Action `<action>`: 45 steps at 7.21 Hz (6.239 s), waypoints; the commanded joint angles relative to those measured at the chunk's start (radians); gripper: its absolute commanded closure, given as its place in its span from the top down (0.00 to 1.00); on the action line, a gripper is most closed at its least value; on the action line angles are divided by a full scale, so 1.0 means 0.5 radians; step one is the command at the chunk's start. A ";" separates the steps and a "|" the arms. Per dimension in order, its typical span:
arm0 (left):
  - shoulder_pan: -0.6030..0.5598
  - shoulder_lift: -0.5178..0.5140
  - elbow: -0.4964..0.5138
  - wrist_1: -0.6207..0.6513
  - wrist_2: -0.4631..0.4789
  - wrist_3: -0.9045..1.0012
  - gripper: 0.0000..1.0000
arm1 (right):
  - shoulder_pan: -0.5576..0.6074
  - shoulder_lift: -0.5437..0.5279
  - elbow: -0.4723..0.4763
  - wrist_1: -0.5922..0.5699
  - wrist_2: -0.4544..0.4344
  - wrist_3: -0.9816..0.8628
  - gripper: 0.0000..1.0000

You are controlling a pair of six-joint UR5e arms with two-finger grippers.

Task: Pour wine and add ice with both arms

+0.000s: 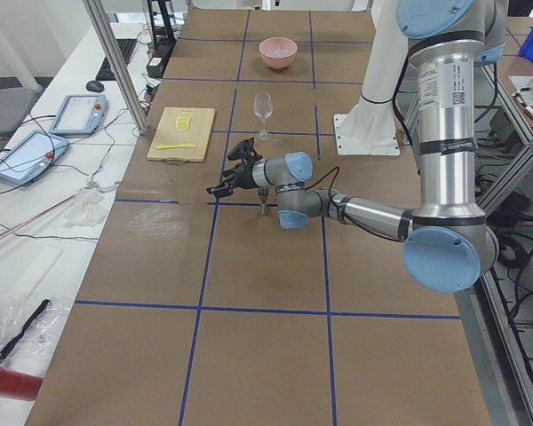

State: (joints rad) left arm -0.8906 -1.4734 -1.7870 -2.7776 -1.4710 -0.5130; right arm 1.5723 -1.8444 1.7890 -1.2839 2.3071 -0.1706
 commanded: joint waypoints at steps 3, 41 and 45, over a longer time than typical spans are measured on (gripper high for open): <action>-1.095 -0.241 0.018 1.032 -1.220 0.661 1.00 | 0.000 -0.002 -0.007 0.000 0.000 -0.002 1.00; -1.360 0.051 -0.077 2.503 -1.614 1.170 1.00 | -1.482 0.058 0.609 0.728 -0.644 2.185 0.00; -1.373 0.057 -0.101 2.506 -1.696 1.173 1.00 | -1.616 1.118 0.858 -0.586 -0.650 2.240 0.00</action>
State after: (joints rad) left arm -1.5763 -1.4448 -1.8336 -1.5250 -2.2911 0.0736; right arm 0.7900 -1.4726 2.2014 -1.3766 1.9825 0.9337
